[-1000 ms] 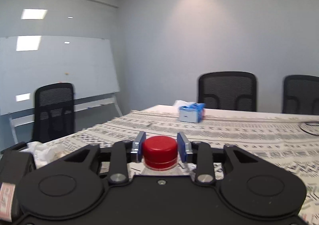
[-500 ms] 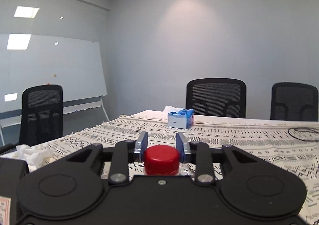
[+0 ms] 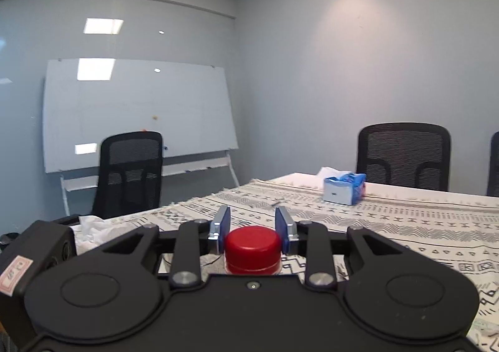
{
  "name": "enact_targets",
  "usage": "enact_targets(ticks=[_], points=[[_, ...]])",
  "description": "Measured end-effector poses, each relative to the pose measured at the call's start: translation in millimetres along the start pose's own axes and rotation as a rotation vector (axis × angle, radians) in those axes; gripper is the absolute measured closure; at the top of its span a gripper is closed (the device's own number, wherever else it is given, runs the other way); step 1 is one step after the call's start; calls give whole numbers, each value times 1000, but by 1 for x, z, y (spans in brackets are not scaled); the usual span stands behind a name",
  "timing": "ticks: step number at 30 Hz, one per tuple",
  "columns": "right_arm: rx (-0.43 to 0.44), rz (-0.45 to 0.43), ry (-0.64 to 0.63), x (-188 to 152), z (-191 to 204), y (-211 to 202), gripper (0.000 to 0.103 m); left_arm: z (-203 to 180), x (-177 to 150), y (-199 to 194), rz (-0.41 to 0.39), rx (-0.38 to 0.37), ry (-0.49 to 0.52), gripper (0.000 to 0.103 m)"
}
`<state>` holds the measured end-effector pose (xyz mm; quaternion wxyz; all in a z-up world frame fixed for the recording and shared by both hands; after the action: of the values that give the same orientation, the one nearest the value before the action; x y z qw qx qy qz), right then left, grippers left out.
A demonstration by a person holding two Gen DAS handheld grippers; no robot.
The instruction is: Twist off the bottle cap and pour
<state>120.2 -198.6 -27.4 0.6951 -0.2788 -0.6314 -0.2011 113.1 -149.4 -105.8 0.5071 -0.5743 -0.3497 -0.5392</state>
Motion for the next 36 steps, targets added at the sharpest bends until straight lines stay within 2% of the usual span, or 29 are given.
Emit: enact_targets(ticks=[2,6,7,10,13,17,19,22,25,28,31,36], points=[[-56,7,-23,1,2,3,61,-2,0,-1,-2,6,8,45],[-106,35,-35,-1,5,9,63,-3,0,0,-2,18,12,44],[-115,41,-29,-1,6,10,68,-3,0,0,-2,23,13,44],[-111,42,14,-2,6,11,70,-3,1,0,-1,18,11,45],[-58,17,44,-5,-1,7,70,-1,1,1,4,4,-3,45],[95,-27,62,-9,-12,6,69,1,1,0,5,-9,-12,45],[206,-72,68,-12,-20,4,70,1,1,-1,6,-10,-12,45],[279,-78,57,-11,-25,6,69,2,1,-1,6,-8,-21,45],[199,-7,58,-5,-19,9,68,0,1,-1,4,1,-10,45],[-24,28,33,-2,-4,1,62,-3,1,-1,3,17,1,45],[-158,24,12,-2,9,-9,60,-4,1,-2,4,28,3,44],[-210,34,51,-4,14,-11,70,-4,1,-3,4,28,-1,44]])
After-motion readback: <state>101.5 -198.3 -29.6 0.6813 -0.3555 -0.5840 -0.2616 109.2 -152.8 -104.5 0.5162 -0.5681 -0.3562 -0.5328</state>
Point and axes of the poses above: each gripper's, at about its wrist camera, not at the fingertips, and y roughly the way its jaws point, z to its left, x to its top, the point moved 6 cm from there along y, roughly the way its jaws point, and after that the axes turned 11 degrees about x, right-handed, at the moved point
